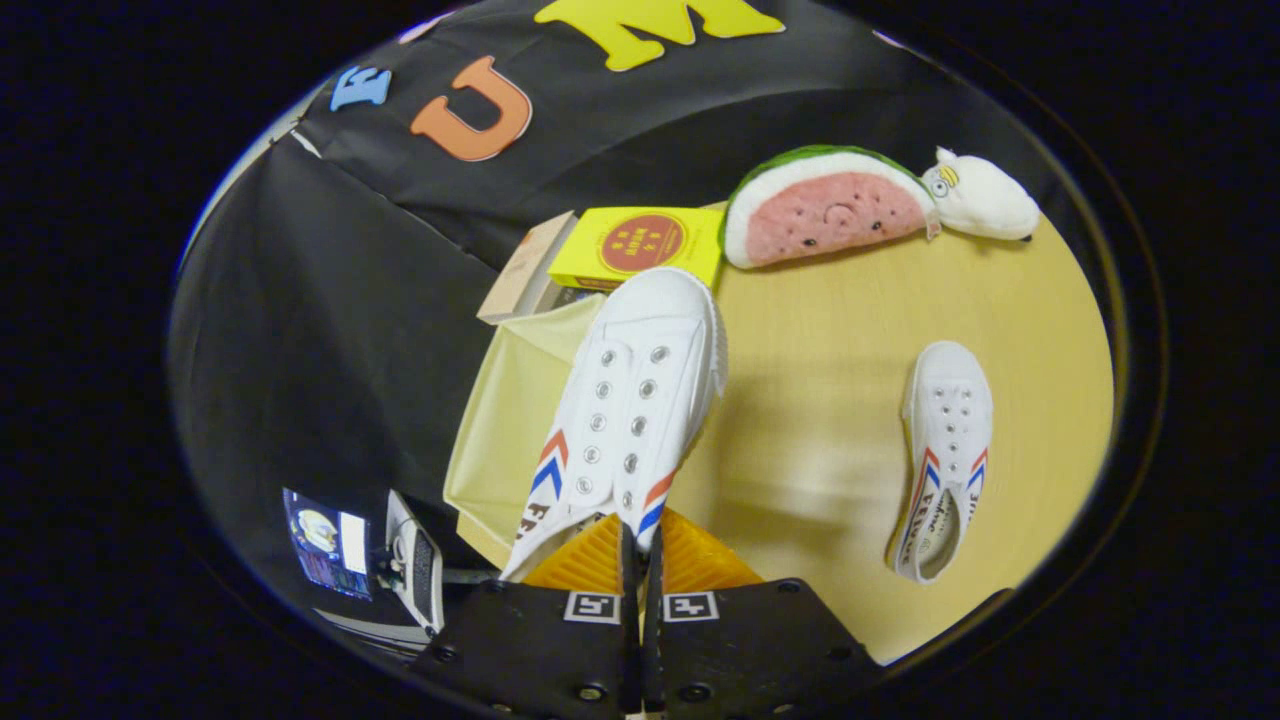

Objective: Open the storage box then place both shoes into the box .Put the left shoe in first, then the right shoe, with the right side of both shoes facing outward in a uniform manner.

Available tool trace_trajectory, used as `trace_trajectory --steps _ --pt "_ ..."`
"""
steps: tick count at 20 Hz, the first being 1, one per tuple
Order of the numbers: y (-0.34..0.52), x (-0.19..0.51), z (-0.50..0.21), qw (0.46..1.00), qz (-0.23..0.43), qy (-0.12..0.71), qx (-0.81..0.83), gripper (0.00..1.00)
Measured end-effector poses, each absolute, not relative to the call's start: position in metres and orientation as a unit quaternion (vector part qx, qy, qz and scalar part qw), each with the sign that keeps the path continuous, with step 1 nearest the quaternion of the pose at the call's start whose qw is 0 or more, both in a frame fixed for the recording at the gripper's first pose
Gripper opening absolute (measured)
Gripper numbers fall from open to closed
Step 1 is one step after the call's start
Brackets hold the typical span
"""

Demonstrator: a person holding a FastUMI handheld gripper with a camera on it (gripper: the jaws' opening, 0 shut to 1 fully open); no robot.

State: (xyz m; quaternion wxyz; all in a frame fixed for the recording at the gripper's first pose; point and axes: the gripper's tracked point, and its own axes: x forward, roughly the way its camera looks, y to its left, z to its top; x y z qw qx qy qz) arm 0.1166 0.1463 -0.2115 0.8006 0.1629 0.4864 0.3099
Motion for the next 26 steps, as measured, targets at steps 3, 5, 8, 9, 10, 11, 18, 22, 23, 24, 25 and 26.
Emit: trace_trajectory --steps 3,5,8,9,10,11,18,22,23,24,25,26 --pt "0.185 0.115 -0.181 0.804 0.319 0.477 0.156 0.01" --pt "0.219 0.116 -0.173 0.805 0.319 0.477 0.148 0.01" --pt "0.266 0.118 -0.181 0.813 0.3 0.484 0.117 0.01" --pt "0.281 0.12 -0.187 0.818 0.292 0.484 0.104 0.01" --pt "0.295 0.122 -0.195 0.822 0.281 0.485 0.097 0.01" --pt "0.31 0.122 -0.202 0.825 0.276 0.485 0.089 0.01" --pt "0.365 0.138 -0.273 0.842 0.222 0.489 0.055 0.01" --pt "0.38 0.143 -0.304 0.835 0.205 0.508 0.052 0.01" --pt "0.381 0.142 -0.315 0.828 0.198 0.523 0.046 0.01" --pt "0.383 0.142 -0.321 0.823 0.193 0.533 0.042 0.01" --pt "0.385 0.143 -0.326 0.817 0.195 0.541 0.04 0.01" --pt "0.385 0.143 -0.331 0.814 0.196 0.546 0.028 0.01"
